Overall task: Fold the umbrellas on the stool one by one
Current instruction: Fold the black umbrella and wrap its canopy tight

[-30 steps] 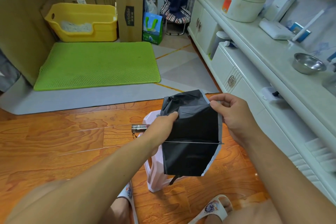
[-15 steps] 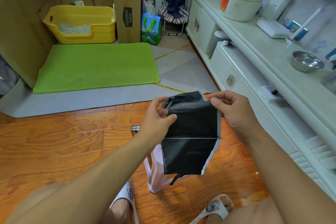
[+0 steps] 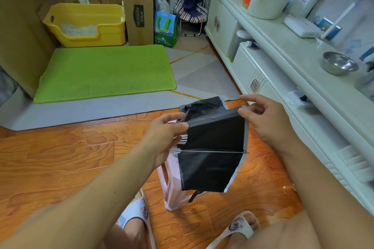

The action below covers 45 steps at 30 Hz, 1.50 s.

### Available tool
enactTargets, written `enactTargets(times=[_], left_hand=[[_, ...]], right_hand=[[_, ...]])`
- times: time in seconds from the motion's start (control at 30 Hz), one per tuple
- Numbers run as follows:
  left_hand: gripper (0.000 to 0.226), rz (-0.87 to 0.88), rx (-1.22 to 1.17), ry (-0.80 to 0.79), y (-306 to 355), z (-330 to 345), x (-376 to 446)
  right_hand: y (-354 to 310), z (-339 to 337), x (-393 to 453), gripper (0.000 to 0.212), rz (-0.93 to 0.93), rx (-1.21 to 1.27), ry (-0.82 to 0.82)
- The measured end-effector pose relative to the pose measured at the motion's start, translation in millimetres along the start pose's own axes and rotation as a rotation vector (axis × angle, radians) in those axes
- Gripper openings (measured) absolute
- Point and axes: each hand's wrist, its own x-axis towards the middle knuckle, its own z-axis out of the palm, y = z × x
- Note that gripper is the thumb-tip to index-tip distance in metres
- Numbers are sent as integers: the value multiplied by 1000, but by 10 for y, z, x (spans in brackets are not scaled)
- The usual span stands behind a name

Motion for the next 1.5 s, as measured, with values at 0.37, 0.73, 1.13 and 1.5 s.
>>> enactTargets(times=[0.37, 0.73, 1.13, 1.5], left_hand=[[115, 37, 933, -289, -106, -185, 85], [43, 308, 967, -32, -86, -76, 213], [21, 477, 1045, 85, -134, -67, 119], [41, 495, 994, -277, -260, -151, 106]], right_hand=[[-27, -48, -29, 15, 26, 56, -12], [164, 55, -4, 92, 61, -395, -302], [328, 148, 294, 31, -457, -602, -256], [399, 73, -119, 10, -415, -472, -344]])
